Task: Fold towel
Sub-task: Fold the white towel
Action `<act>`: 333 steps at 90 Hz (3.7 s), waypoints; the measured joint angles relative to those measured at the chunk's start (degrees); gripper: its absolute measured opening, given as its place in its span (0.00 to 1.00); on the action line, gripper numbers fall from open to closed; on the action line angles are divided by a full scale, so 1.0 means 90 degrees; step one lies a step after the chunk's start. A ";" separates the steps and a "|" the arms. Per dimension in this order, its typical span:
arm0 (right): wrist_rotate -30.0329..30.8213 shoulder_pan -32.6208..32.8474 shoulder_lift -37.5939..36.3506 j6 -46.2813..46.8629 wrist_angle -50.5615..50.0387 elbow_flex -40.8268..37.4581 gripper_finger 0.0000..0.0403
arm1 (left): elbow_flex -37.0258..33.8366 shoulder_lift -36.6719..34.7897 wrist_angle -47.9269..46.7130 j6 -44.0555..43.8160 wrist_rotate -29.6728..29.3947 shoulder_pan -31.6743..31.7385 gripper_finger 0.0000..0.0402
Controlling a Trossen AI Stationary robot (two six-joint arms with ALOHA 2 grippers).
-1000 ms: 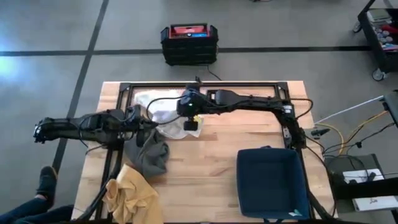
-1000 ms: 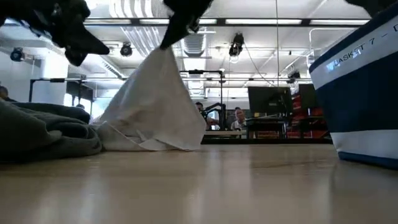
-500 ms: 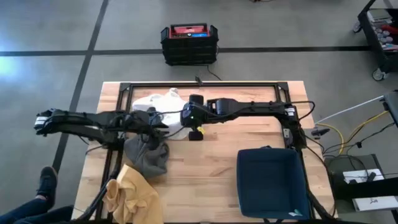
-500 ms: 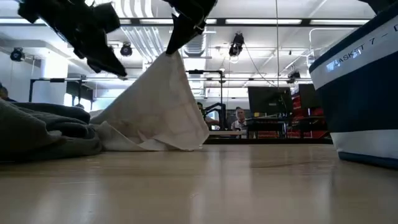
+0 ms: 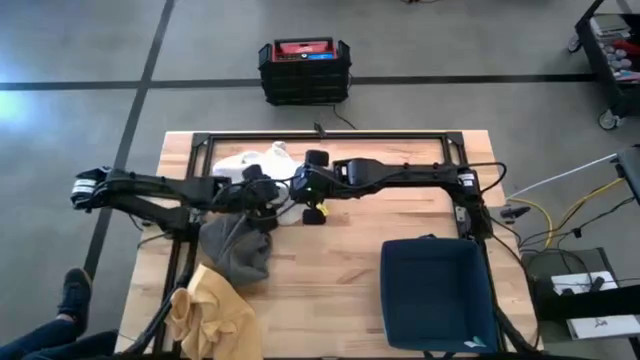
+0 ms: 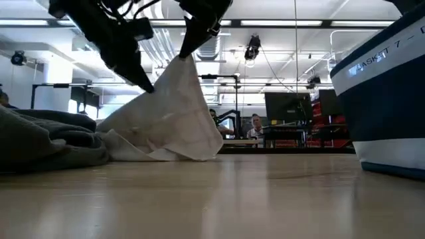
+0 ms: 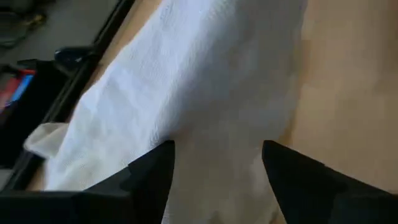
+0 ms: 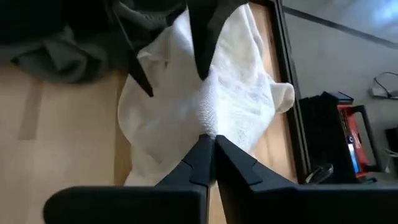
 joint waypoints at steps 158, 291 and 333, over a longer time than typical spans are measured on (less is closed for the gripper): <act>-0.0016 0.0214 -0.0206 0.0432 0.3171 -0.4279 0.48 | -0.0956 -0.1423 -0.0595 -0.1118 0.0849 -0.0493 0.01; 0.0687 -0.0366 -0.1066 0.0791 0.1563 -0.1724 0.00 | -0.0930 0.0978 0.3644 0.1737 -0.2516 -0.0559 0.38; 0.0513 -0.0350 -0.1066 0.1007 0.1394 -0.1724 0.00 | -0.0459 -0.0648 0.3230 0.2571 -0.3135 -0.1309 0.24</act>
